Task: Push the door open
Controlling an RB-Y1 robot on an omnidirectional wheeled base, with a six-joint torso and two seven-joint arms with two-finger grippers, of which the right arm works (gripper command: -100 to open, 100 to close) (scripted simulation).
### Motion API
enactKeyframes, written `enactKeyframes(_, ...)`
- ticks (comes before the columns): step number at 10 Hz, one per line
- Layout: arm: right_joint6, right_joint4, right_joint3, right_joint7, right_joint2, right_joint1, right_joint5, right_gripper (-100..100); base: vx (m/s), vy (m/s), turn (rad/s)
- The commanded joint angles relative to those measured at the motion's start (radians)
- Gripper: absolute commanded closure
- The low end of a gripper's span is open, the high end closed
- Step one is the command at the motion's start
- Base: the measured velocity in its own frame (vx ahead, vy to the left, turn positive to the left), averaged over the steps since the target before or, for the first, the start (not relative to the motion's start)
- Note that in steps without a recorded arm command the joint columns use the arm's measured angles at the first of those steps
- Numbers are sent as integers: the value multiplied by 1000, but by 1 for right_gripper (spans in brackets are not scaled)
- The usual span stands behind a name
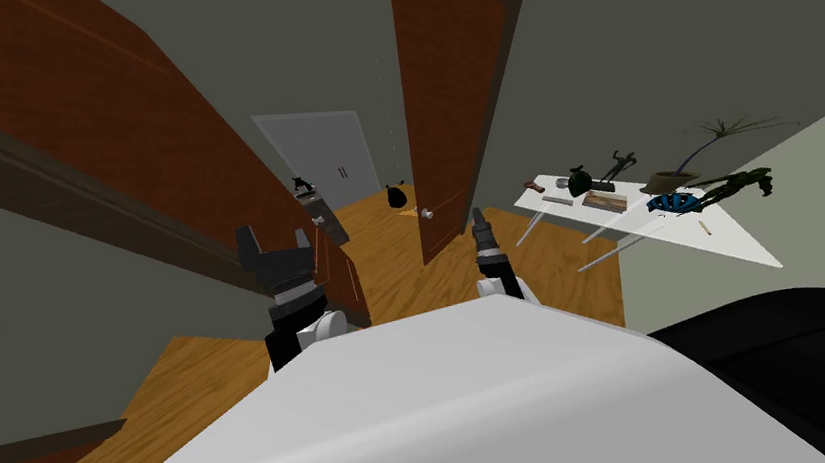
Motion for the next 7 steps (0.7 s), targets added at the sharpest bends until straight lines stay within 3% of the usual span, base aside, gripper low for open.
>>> enactKeyframes(1, -15, 50, 6, 41, -6, -23, 25, -100, 102, -78, 12)
enactKeyframes(3, -38, 126, 13, 90, -13, -50, 57, -100, 93, -73, 13)
enactKeyframes(4, -38, 127, 13, 90, -13, -50, 57, -100, 64, -44, 5)
enactKeyframes(6, -63, 189, 21, 140, -20, -77, 90, -100, 62, -59, 7)
enactKeyframes(7, -63, 200, 21, 140, -20, -77, 90, -100, 60, -50, 11)
